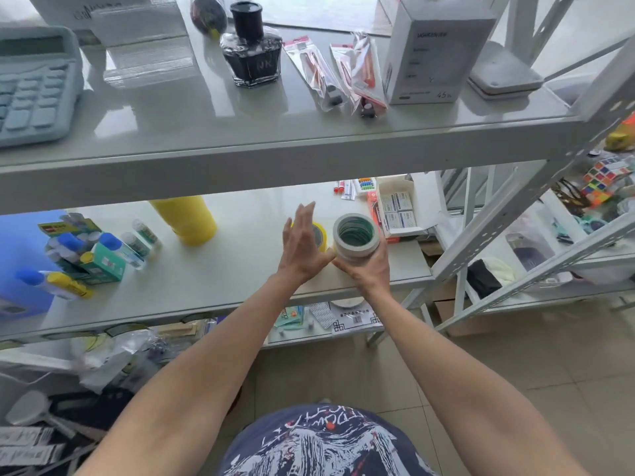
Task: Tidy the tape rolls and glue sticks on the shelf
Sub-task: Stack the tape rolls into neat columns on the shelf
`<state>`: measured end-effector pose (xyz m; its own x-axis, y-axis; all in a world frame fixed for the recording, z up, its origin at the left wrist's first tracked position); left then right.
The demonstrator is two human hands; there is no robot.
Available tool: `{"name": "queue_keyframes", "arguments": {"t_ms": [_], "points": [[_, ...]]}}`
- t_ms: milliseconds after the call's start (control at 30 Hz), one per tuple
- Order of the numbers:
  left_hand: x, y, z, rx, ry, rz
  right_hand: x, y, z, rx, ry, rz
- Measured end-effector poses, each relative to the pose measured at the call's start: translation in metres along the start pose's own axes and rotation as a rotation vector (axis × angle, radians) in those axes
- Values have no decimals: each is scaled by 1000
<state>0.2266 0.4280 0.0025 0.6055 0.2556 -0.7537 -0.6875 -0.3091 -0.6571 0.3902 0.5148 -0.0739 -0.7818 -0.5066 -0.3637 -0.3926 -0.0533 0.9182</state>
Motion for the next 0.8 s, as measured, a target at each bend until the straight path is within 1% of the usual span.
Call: {"name": "queue_keyframes", "arguments": {"t_ms": [100, 167, 333, 467, 667, 733, 800], "points": [[19, -31, 12, 76, 173, 38, -1, 4, 6, -17, 24, -22], [30, -40, 16, 60, 242, 41, -2, 5, 9, -18, 30, -51], [33, -36, 18, -30, 202, -4, -7, 11, 12, -14, 0, -190], [32, -38, 21, -14, 199, 7, -10, 12, 14, -17, -36, -229], [37, -33, 28, -8, 205, -3, -9, 15, 16, 11, -14, -235], [35, -30, 29, 3, 208, -15, -8, 11, 14, 76, 11, -232], [32, -27, 27, 18, 218, -42, -4, 0, 9, 190, 44, -261]]}}
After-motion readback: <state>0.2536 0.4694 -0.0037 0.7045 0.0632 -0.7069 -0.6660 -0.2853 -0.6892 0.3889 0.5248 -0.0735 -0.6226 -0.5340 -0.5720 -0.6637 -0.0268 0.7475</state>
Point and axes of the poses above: each hand's wrist, its own z-axis towards the middle knuckle, its own x-axis out of the palm, y = z × x, the point moved 9 cm from there along z, towards the middle knuckle, and after that the axes turned 12 degrees about y, right-handed, at the moved point
